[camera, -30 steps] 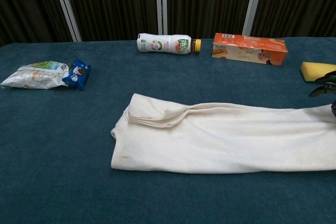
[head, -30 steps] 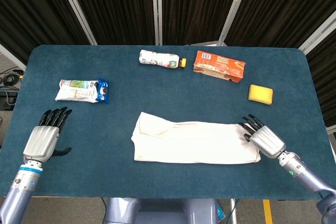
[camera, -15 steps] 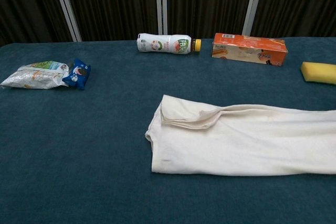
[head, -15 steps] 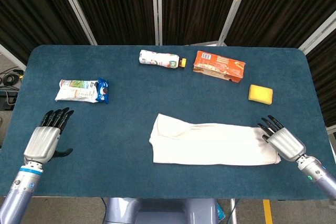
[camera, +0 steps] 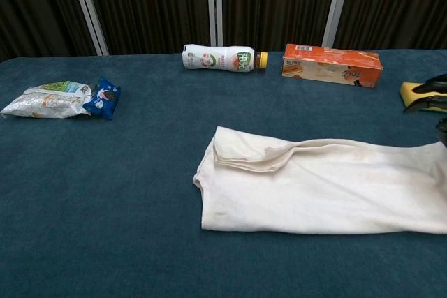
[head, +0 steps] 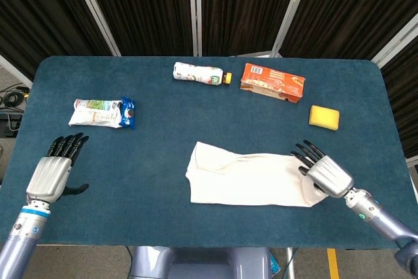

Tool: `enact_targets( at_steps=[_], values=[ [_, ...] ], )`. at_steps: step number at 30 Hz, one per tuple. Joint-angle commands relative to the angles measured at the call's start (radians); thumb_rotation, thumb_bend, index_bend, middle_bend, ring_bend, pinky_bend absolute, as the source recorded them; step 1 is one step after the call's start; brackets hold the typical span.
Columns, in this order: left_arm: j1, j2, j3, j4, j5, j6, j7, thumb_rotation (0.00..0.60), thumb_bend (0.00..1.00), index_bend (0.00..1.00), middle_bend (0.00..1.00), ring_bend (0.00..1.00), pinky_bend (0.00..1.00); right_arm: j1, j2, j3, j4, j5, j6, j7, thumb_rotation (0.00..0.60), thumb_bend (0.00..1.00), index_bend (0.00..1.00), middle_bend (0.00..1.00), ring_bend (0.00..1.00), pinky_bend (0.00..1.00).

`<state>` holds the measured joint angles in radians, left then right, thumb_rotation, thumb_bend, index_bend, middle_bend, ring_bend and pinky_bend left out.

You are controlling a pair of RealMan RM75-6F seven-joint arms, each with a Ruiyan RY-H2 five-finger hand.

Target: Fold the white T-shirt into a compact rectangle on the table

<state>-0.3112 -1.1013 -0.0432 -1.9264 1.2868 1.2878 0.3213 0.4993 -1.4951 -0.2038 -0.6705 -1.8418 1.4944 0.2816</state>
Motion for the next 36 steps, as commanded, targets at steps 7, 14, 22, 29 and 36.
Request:
enact_targets(
  at_steps=[7,14,22,29,36],
  values=[
    [-0.003,0.018,-0.017,0.01,-0.028,-0.019,-0.041,0.6,0.12,0.0,0.0,0.0,0.0,0.182,0.115,0.098,-0.467,0.017,-0.196,-0.209,0.6,0.43,0.7,0.14,0.0,0.0],
    [-0.01,0.03,-0.025,0.02,-0.044,-0.043,-0.072,0.6,0.13,0.0,0.0,0.0,0.0,0.259,0.121,0.16,-0.648,0.069,-0.359,-0.358,0.6,0.43,0.71,0.14,0.0,0.0],
    [-0.015,0.043,-0.034,0.03,-0.058,-0.061,-0.103,0.6,0.13,0.0,0.0,0.0,0.0,0.322,0.062,0.22,-0.677,0.129,-0.473,-0.406,0.6,0.43,0.71,0.13,0.0,0.0],
    [-0.02,0.046,-0.037,0.036,-0.067,-0.075,-0.111,0.6,0.13,0.0,0.0,0.0,0.0,0.369,0.012,0.262,-0.662,0.154,-0.519,-0.43,0.6,0.43,0.71,0.13,0.0,0.0],
    [-0.023,0.046,-0.038,0.042,-0.082,-0.085,-0.112,0.6,0.13,0.0,0.0,0.0,0.0,0.385,-0.051,0.282,-0.605,0.138,-0.483,-0.483,0.6,0.43,0.71,0.13,0.0,0.0]
  ],
)
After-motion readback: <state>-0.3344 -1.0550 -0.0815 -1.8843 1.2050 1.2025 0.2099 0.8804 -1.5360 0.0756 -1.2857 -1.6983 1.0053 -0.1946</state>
